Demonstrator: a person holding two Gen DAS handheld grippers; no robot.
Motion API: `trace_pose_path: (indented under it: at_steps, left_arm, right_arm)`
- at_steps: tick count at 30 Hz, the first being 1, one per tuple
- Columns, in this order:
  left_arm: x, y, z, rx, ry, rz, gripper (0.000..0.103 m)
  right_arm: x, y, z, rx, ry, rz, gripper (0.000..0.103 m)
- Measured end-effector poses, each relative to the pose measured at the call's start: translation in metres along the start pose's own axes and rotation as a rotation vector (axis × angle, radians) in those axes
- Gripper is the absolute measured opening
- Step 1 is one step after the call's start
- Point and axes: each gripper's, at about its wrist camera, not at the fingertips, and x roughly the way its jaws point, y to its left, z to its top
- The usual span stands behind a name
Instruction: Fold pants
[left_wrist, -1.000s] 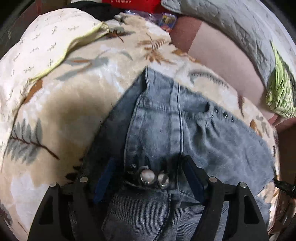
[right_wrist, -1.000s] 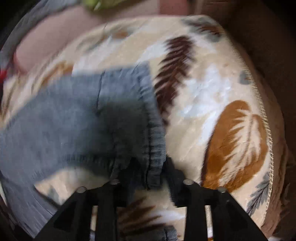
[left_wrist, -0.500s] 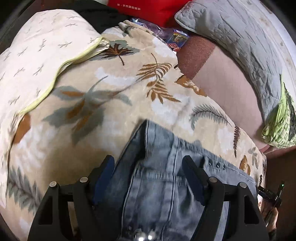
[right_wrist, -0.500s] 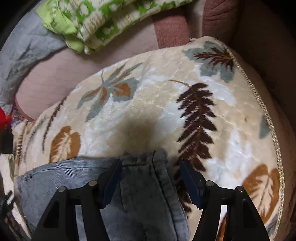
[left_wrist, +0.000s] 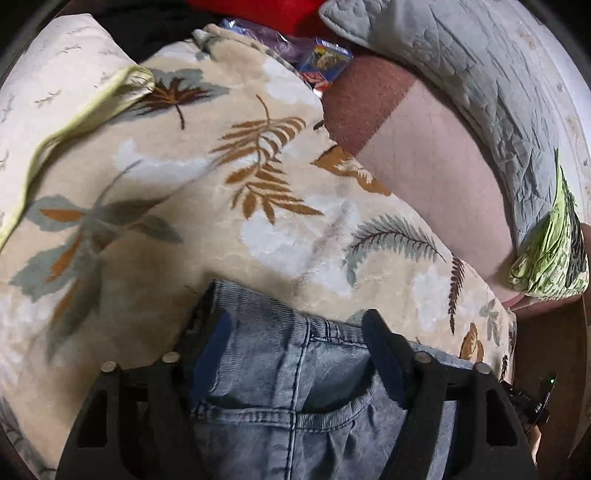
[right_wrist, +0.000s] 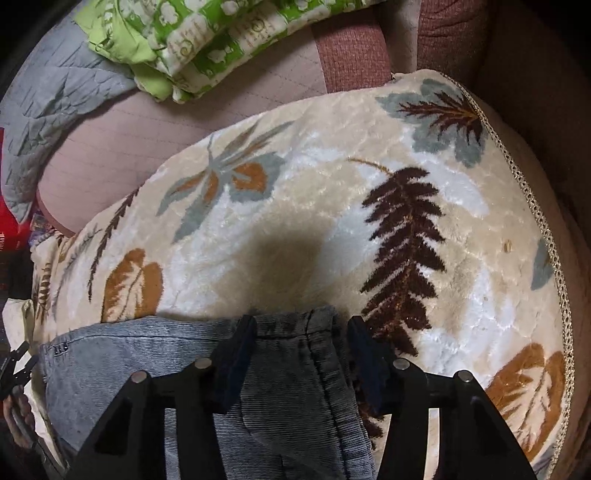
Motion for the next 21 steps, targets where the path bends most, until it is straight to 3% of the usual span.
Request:
trace_pose_path:
  at_steps: [3, 5, 9, 18, 20, 21]
  left_arm:
    - [0.013, -0.003, 0.000, 0.014, 0.040, 0.013, 0.041]
    - [0.018, -0.005, -0.001, 0.027, 0.050, 0.022, 0.034]
    - [0.025, -0.005, -0.001, 0.033, 0.062, 0.041, 0.019]
    - [0.031, -0.004, -0.001, 0.043, 0.072, 0.054, 0.016]
    - [0.032, -0.007, -0.001, 0.053, 0.070, 0.070, 0.015]
    - [0.031, -0.008, -0.001, 0.057, 0.067, 0.073, 0.009]
  right_arm:
    - [0.005, 0.002, 0.002, 0.004, 0.008, 0.018, 0.054]
    - [0.006, 0.007, 0.004, -0.004, 0.008, 0.022, 0.048]
    - [0.012, 0.012, 0.008, -0.006, 0.017, -0.004, 0.048]
    - [0.015, 0.011, 0.008, -0.003, 0.057, -0.020, 0.046]
    - [0.015, 0.014, 0.008, -0.001, 0.031, -0.038, 0.030]
    - [0.015, 0.017, 0.008, -0.017, 0.028, -0.049, 0.022]
